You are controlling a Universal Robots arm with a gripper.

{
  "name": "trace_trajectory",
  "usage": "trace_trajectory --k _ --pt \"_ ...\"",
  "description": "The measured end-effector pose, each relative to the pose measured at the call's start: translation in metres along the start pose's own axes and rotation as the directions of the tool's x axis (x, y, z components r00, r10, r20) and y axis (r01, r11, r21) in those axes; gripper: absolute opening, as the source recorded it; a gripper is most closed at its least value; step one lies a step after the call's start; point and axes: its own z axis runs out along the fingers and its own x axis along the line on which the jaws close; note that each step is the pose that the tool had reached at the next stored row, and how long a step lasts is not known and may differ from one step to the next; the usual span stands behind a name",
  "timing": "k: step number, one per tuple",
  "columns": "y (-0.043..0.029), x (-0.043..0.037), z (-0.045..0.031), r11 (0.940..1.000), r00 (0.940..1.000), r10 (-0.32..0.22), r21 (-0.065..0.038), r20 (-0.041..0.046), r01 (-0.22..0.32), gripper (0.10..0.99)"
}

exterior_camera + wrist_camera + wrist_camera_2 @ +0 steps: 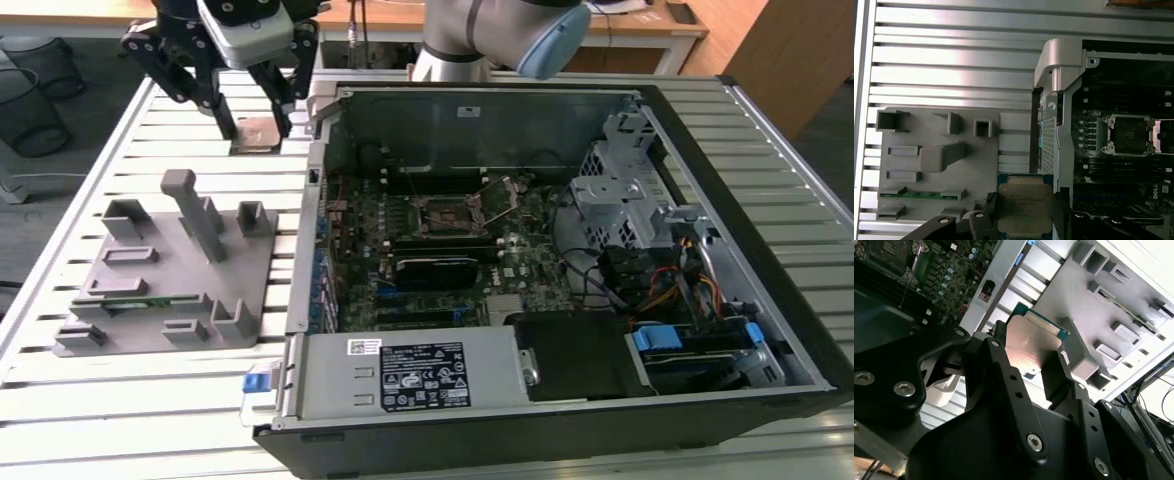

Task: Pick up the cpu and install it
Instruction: 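Pick up the cpu and move it towards the insertion slot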

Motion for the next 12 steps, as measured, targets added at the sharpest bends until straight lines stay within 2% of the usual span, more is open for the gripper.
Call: trace_trajectory --k 12 --pt "0.0030 -0.0142 0.0006 1.0000 1.0000 0.000 0.000 0.0000 0.000 0.525"
